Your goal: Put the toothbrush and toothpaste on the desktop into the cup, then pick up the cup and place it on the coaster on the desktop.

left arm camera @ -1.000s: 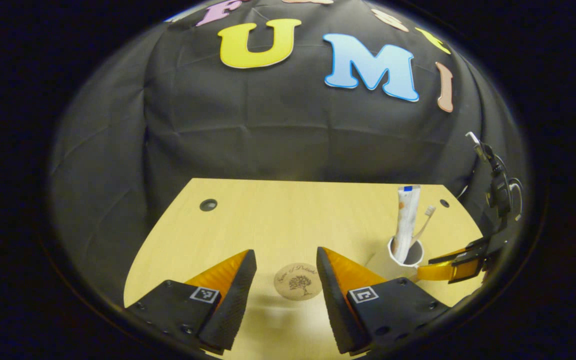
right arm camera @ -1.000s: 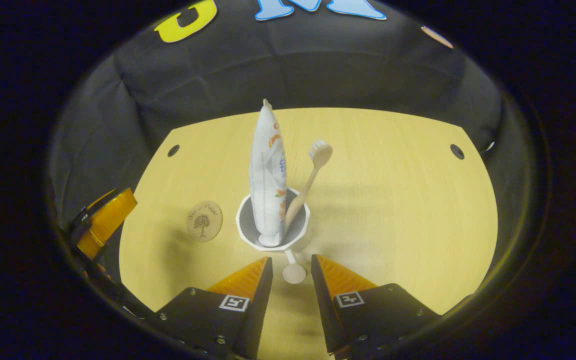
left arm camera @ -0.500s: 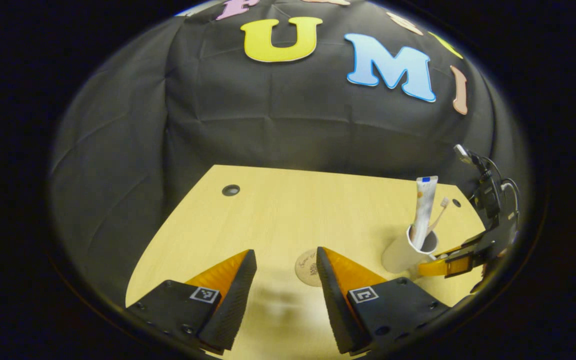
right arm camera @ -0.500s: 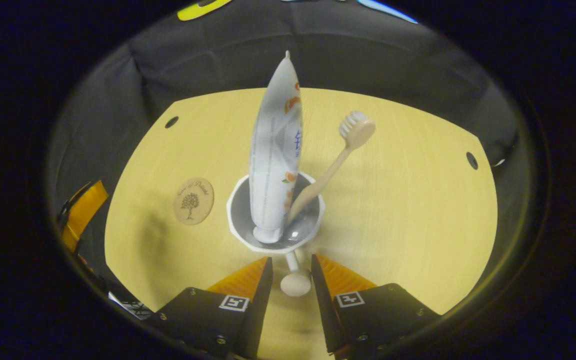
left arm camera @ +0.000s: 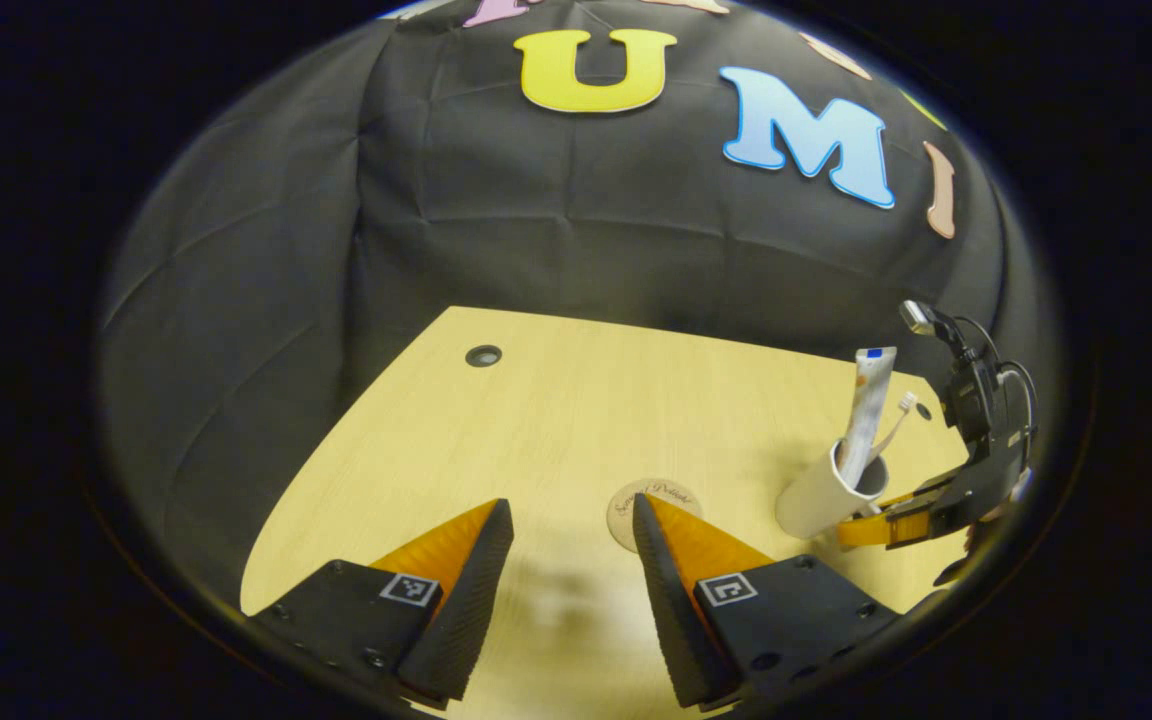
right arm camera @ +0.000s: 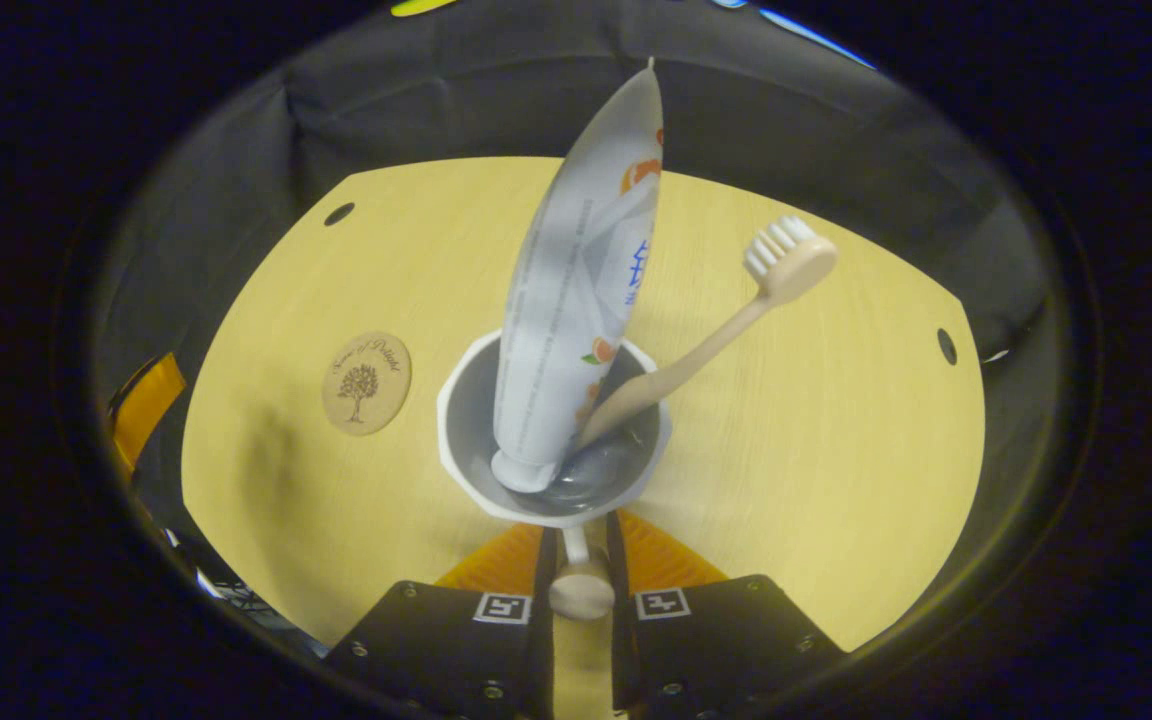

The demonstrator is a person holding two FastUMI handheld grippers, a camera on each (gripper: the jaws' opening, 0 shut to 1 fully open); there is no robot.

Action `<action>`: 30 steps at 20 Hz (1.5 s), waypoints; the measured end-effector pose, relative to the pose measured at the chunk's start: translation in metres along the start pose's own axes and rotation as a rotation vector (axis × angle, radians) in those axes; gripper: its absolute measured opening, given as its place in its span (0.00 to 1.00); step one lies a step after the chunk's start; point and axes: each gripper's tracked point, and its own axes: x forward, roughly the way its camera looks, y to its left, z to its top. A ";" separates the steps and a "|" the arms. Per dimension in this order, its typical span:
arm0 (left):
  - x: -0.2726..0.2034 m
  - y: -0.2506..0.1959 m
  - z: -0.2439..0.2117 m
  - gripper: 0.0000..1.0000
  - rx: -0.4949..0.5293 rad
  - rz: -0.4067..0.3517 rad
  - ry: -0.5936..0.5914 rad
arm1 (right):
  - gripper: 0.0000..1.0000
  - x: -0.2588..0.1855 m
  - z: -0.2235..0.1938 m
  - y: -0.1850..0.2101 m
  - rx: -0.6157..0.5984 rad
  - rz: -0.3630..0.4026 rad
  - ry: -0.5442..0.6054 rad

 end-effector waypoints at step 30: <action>-0.037 0.064 -0.023 0.79 -0.070 0.078 0.020 | 0.24 -0.020 0.030 0.015 -0.041 0.092 -0.128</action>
